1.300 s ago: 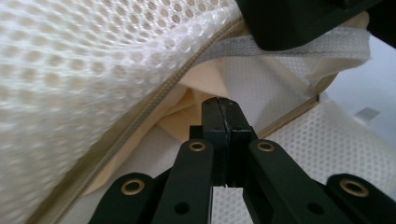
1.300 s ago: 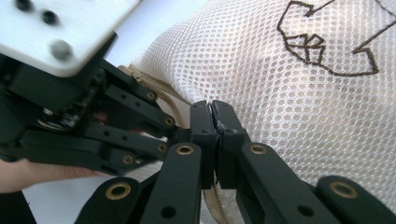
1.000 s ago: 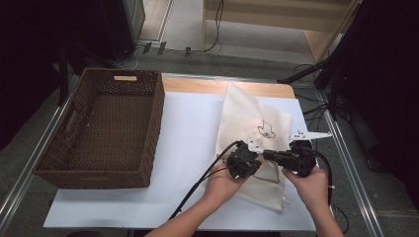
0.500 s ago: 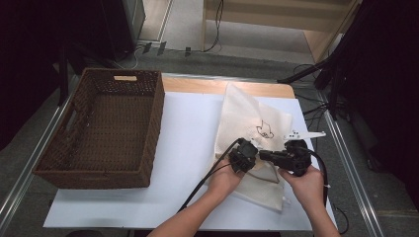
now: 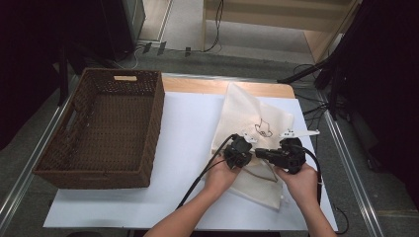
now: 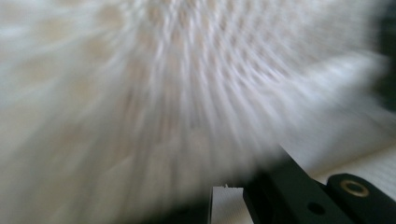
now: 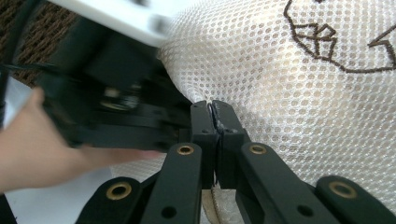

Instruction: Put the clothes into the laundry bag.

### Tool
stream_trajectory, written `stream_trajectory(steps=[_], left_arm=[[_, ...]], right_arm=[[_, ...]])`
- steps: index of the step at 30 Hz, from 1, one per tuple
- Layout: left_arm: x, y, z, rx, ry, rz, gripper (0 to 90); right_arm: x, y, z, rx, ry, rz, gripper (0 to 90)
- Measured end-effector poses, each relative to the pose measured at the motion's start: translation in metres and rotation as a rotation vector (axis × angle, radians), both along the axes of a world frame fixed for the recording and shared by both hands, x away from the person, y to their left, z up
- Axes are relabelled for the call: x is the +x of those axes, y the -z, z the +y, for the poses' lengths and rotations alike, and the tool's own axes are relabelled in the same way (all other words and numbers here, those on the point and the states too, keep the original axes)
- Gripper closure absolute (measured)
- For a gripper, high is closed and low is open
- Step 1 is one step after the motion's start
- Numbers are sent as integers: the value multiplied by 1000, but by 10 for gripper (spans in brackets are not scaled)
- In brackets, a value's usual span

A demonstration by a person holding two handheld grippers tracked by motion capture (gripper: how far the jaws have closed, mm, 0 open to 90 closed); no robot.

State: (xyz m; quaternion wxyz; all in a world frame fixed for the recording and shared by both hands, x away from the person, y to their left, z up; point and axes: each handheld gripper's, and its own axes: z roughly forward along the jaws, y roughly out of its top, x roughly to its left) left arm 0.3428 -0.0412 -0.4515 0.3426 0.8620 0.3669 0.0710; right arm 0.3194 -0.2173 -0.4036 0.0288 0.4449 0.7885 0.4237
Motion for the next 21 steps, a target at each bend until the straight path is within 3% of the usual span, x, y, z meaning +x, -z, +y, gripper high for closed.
stream_trajectory(steps=[2,3,4,7,9,13,17,19,21], left_arm=[[-2,-4,7,-33,18,45,878],[-4,-7,11,-40,34,75,855],[-8,-10,14,-28,55,79,831],[-16,-19,22,-5,91,62,831],[-21,-25,30,-20,89,46,823],[-23,-33,47,-48,77,45,790],[-24,-38,65,-71,58,64,690],[-27,-42,76,-82,46,39,665],[-28,-44,83,-91,37,46,634]], right_arm=[[1,1,1,0,-5,0,894],[1,1,1,0,-8,-2,894],[1,1,2,-4,-12,0,893],[0,2,4,-3,-17,0,892],[0,2,6,-5,-24,-3,890],[-1,4,10,-9,-28,1,890],[-1,6,13,-26,-40,-3,889],[-1,6,13,-23,-38,-3,889],[-1,7,13,-24,-39,-2,888]])
